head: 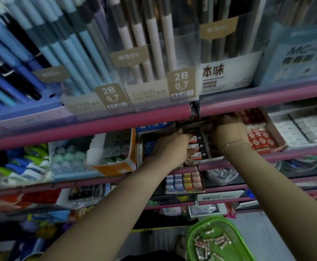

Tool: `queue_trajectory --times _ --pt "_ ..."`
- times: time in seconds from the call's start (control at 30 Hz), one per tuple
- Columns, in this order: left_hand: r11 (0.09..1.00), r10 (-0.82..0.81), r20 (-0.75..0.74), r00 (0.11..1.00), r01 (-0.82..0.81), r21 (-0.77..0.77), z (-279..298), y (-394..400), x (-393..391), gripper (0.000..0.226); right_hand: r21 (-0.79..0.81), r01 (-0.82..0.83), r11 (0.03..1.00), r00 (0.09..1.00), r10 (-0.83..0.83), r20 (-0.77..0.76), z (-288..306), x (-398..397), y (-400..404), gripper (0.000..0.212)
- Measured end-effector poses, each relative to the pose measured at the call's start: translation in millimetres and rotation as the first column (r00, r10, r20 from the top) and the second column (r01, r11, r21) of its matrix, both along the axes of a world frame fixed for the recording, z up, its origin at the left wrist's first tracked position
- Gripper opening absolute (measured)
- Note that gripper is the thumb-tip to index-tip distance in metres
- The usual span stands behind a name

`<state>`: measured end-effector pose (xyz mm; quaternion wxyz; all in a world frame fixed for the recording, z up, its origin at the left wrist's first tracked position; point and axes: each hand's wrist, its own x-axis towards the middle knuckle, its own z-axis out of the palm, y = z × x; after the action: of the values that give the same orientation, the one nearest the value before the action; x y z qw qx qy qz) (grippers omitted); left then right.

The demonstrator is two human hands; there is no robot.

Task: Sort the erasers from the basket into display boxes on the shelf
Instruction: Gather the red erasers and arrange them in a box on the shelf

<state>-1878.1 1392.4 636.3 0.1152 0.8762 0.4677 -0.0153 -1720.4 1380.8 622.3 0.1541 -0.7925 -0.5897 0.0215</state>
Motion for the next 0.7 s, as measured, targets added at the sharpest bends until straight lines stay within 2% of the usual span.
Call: queue_trajectory --times 0.13,0.27,0.37,0.4,0.43,0.47,0.5,0.53,0.57,0.6,0.63,0.67,0.7 --pt "1.0 0.002 0.05 0.999 -0.002 0.006 -3.9 1.6 -0.6 0.054 0.022 0.065 0.998 0.997 -0.064 -0.036 -1.4 0.8 -4.7 0.024" --pt "1.0 -0.001 0.094 0.996 0.0 0.01 -5.6 3.1 -2.0 0.054 -0.064 -0.053 0.997 0.992 0.06 0.108 2.9 -8.8 -13.4 0.026" --pt "0.998 0.046 0.193 0.98 -0.039 -0.044 -5.3 2.7 -4.2 0.046 -0.133 -0.113 0.985 0.986 0.127 0.108 11.4 -12.4 -19.8 0.022" --pt "0.994 0.1 0.303 0.948 -0.08 -0.077 -3.3 0.8 -5.0 0.035 -0.099 -0.116 0.988 0.991 0.121 0.048 15.2 -11.7 -21.9 0.022" --pt "0.979 0.194 0.437 0.878 -0.147 -0.14 0.3 -1.9 -6.5 0.019 -0.022 -0.091 0.996 0.994 0.09 -0.06 20.1 -10.8 -25.0 0.022" --pt "0.936 0.343 0.576 0.742 -0.215 -0.28 4.5 -3.3 -7.6 0.008 0.067 -0.027 0.997 0.973 0.041 -0.227 25.8 -11.5 -29.4 0.022" --pt "0.838 0.534 0.641 0.552 -0.243 -0.489 7.8 -3.6 -8.3 0.017 0.117 0.059 0.991 0.894 0.0 -0.447 31.1 -13.7 -35.1 0.022" --pt "0.68 0.721 0.607 0.335 -0.174 -0.712 12.1 -5.5 -8.0 0.022 0.1 0.112 0.989 0.726 -0.013 -0.688 36.3 -18.1 -41.4 0.02" --pt "0.527 0.841 0.52 0.152 -0.006 -0.85 15.0 -7.2 -7.5 0.022 0.046 0.098 0.994 0.467 -0.005 -0.884 42.5 -25.0 -47.4 0.016" --pt "0.419 0.903 0.429 0.031 0.162 -0.893 18.9 -10.2 -6.8 0.022 -0.007 0.039 0.999 0.215 -0.015 -0.977 45.7 -32.1 -51.8 0.012" --pt "0.379 0.922 0.385 -0.034 0.277 -0.883 20.1 -11.8 -5.9 0.025 -0.033 -0.033 0.999 0.059 -0.031 -0.998 45.7 -38.0 -54.7 0.013" --pt "0.368 0.927 0.37 -0.065 0.357 -0.859 22.1 -14.2 -4.5 0.029 -0.029 -0.084 0.996 0.011 -0.028 -1.0 44.3 -42.8 -56.3 0.018" --pt "0.39 0.917 0.39 -0.08 0.378 -0.839 23.0 -16.5 -3.6 0.031 -0.014 -0.085 0.996 0.019 -0.012 -1.0 41.8 -46.7 -56.5 0.023"
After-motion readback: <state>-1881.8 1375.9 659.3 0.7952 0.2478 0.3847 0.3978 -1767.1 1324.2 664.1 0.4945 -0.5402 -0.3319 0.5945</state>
